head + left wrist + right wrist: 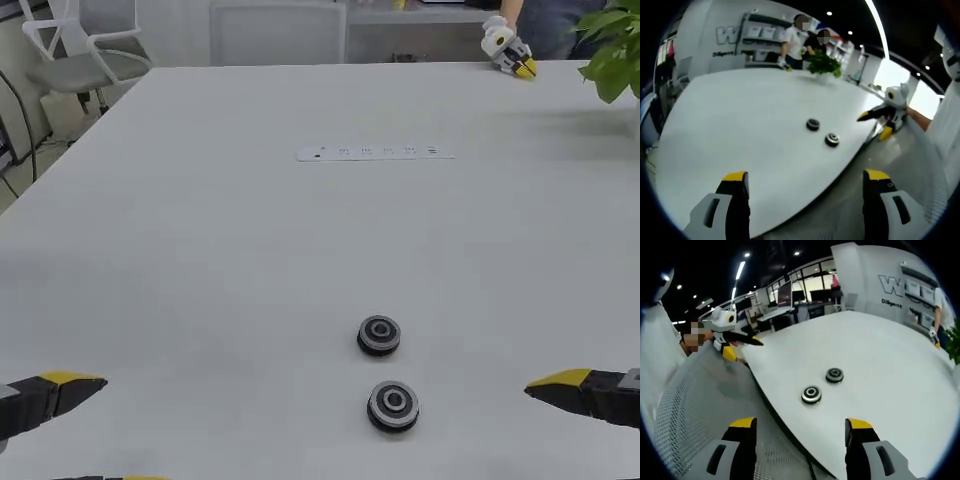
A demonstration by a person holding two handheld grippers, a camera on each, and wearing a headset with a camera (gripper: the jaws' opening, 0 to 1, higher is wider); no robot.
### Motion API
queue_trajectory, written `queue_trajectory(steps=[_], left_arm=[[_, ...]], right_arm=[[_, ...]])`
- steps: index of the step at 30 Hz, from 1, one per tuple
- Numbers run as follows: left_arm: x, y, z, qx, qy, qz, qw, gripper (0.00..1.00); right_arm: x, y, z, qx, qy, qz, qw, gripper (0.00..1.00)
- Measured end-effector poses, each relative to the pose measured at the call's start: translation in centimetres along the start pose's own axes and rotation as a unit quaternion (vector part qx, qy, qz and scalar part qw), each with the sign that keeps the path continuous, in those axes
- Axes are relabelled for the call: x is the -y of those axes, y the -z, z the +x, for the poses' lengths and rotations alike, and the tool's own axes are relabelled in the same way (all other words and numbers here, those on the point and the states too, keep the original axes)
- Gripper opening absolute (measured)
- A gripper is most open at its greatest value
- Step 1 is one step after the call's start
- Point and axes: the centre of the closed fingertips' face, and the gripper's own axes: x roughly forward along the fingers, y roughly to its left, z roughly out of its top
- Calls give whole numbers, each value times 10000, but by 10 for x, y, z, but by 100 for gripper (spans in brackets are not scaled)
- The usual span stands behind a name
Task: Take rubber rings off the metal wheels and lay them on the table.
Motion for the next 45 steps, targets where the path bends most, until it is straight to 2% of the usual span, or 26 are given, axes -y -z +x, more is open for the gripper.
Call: queue_trajectory(steps=[7,16,25,29,32,34,36,38,43,45], left_arm=[[1,-1,0,49,39,-68,10000,95],[1,2,0,-53,34,-89,9999,95],[2,5,1,-158,76,-70,9998,97],[3,8,1,-235,112,-50,9996,98],[2,3,-1,-126,115,-118,9998,97],[-5,-7,-4,160,-43,-32,9999,93],[-8,-14,-7,290,-102,-111,9995,91],[-9,-21,-7,379,-142,-48,9992,93],[-8,-33,-5,307,-183,340,9988,91],[-4,-36,-3,262,-119,486,9984,91]], right_arm=[[1,-1,0,50,-30,38,10000,70],[2,-7,-1,348,-84,375,9987,73],[1,-9,0,443,-175,501,9976,73],[-1,-13,1,615,-326,692,9952,73],[0,-14,2,652,-352,764,9943,74],[-1,-14,3,635,-369,770,9943,74],[-1,-12,4,577,-374,710,9951,75],[-2,-13,4,588,-407,685,9951,75],[-1,-15,8,592,-506,567,9953,74],[0,-17,9,623,-516,532,9953,74]])
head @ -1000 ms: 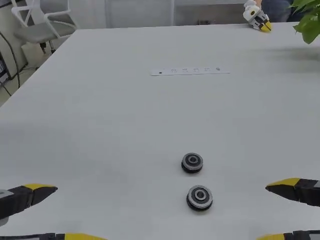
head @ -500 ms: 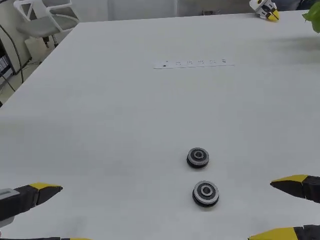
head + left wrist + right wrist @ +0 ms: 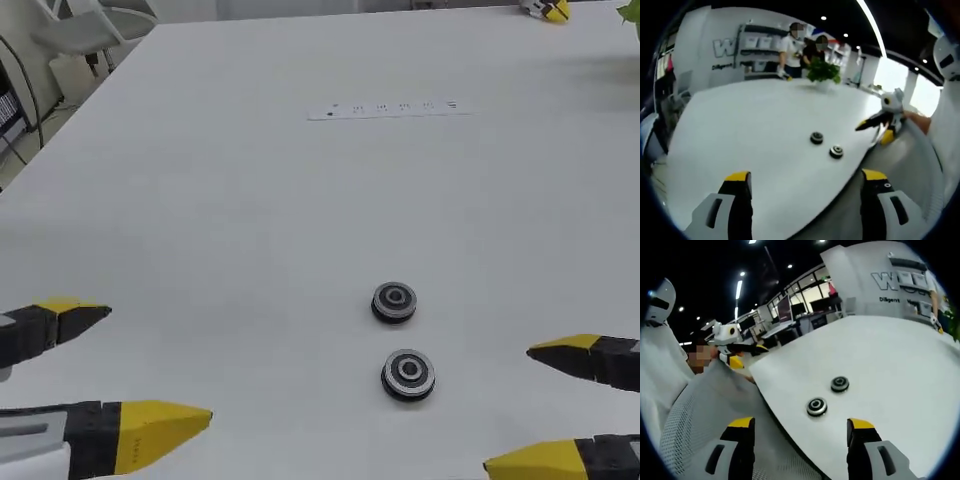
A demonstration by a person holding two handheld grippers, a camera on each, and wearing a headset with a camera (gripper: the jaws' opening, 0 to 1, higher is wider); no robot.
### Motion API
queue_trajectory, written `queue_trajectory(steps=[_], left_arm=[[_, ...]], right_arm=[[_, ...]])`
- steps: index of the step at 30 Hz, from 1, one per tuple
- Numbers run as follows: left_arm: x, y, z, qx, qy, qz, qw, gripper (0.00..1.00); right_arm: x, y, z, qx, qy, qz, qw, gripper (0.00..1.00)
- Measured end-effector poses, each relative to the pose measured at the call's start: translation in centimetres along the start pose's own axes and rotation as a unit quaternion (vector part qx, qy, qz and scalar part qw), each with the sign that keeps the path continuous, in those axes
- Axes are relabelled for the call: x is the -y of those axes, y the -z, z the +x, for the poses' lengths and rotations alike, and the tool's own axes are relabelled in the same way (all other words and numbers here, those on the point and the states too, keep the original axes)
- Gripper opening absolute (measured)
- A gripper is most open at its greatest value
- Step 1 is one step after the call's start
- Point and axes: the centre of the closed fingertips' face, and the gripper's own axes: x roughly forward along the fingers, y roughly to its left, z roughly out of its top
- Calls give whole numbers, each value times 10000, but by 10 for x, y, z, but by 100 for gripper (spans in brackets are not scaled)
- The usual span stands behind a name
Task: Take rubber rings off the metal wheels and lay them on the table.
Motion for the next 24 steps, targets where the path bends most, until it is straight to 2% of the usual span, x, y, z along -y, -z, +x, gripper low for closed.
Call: queue_trajectory(steps=[2,7,13,21,24], left_arm=[[7,-4,3,-31,178,128,9998,92],[19,-14,11,-82,404,392,9984,91],[28,-29,22,-141,581,730,9955,89],[39,-58,39,96,738,1063,9915,87],[45,-67,49,184,874,1160,9892,83]], right_arm=[[3,-1,2,12,5,-19,10000,73],[6,-4,6,22,2,-139,9999,72],[10,-13,17,75,-62,-360,9993,68],[18,-19,33,-59,-149,-742,9971,62],[21,-20,39,-86,-222,-834,9962,58]])
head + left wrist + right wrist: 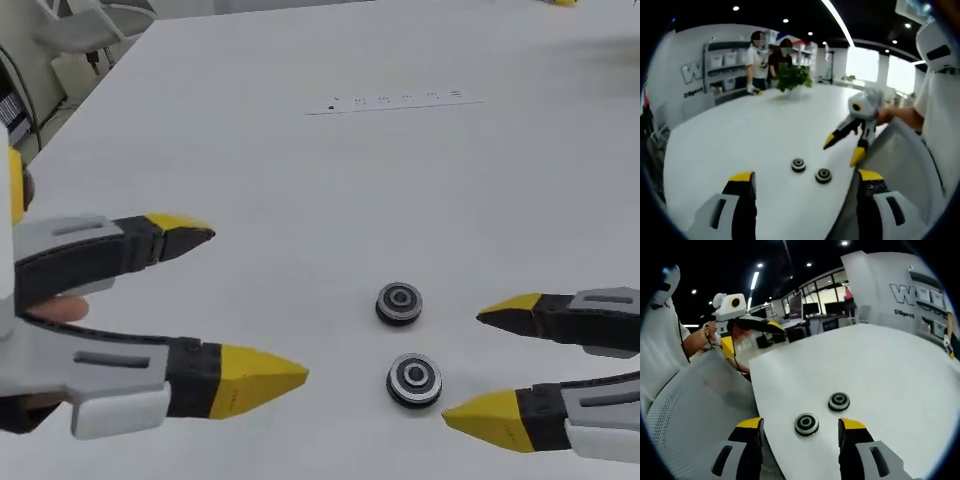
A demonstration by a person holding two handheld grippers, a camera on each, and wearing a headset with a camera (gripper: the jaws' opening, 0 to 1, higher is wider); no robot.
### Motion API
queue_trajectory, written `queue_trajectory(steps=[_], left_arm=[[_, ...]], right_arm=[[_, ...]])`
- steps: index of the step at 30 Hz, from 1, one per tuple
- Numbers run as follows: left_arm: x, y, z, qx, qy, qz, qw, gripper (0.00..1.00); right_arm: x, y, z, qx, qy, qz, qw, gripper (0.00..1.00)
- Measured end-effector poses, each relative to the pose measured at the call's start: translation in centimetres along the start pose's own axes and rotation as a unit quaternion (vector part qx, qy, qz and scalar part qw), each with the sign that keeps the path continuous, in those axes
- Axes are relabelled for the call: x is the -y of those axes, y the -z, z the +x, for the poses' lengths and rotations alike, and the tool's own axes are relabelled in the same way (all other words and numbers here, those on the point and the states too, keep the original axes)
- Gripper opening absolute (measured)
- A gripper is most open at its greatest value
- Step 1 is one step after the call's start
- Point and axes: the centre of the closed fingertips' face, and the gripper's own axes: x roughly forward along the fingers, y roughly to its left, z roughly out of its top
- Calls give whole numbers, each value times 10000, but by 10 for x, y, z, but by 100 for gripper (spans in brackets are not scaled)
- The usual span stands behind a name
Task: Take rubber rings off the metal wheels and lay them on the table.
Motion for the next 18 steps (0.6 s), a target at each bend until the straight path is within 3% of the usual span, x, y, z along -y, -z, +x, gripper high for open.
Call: queue_trajectory(steps=[9,18], left_arm=[[17,-11,40,-51,565,394,9976,73],[32,-5,79,-243,961,751,9922,64]], right_arm=[[7,13,13,-327,-143,-406,9985,51],[9,24,20,-390,-254,-426,9980,46]])
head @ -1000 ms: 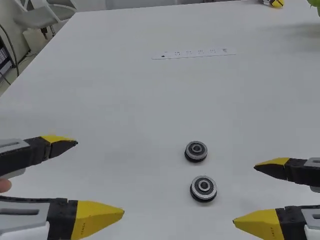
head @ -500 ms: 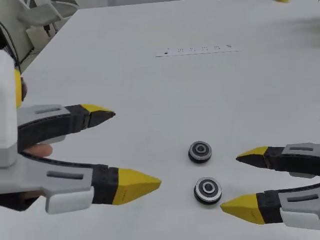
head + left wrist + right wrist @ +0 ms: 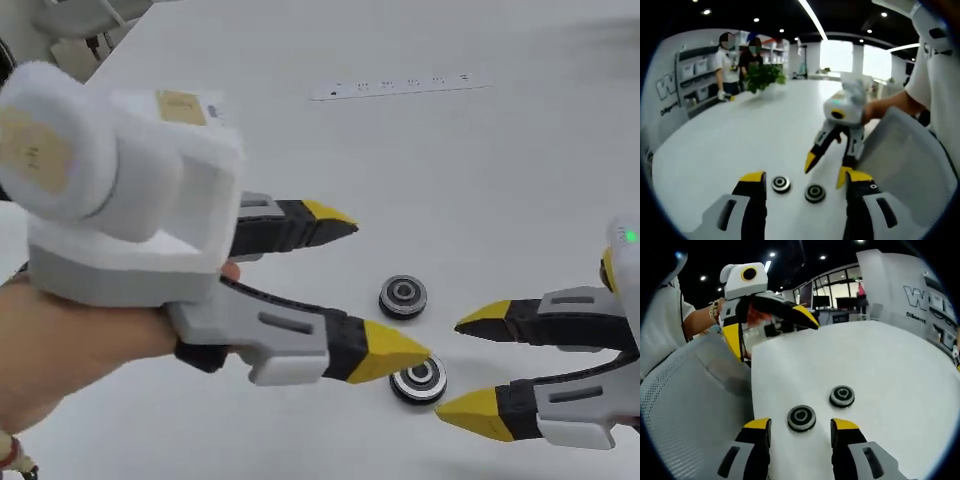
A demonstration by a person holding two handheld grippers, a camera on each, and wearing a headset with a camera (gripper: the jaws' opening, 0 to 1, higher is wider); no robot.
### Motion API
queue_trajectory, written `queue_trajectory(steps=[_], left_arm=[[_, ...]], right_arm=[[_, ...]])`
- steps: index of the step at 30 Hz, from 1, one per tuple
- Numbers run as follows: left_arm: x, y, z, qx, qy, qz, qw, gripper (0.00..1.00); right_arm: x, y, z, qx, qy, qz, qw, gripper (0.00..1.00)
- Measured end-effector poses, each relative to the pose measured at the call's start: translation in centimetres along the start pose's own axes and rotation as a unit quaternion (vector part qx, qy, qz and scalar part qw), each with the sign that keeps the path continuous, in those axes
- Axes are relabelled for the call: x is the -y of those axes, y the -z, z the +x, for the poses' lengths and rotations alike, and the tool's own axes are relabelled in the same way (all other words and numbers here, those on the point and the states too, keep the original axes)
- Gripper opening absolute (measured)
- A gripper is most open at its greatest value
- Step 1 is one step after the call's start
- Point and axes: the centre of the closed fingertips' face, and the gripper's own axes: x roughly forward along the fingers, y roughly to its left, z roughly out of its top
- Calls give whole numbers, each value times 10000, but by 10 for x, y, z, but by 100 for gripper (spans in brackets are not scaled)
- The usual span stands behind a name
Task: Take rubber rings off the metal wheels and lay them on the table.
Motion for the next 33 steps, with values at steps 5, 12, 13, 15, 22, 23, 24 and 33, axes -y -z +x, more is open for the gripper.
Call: queue_trajectory(steps=[5,12,13,15,22,23,24,33], left_arm=[[6,13,22,-305,200,215,9991,61],[4,36,41,-449,289,110,9985,57],[3,39,44,-450,241,102,9986,56],[1,42,46,-423,184,105,9989,54],[2,61,55,-356,173,-90,9992,37],[5,64,56,-368,216,-118,9990,33],[7,66,57,-371,236,-126,9990,31],[15,74,61,-493,354,9,9982,19]], right_arm=[[1,4,3,-29,-28,14,10000,42],[2,7,9,-86,-64,40,9999,37],[2,8,10,-127,-76,-18,9999,36],[2,10,11,-165,-97,-47,9998,34],[1,13,16,-248,-166,-120,9995,29],[1,14,16,-249,-180,-138,9994,28],[1,14,16,-236,-193,-151,9994,26],[2,15,16,-229,-151,-158,9995,22]])
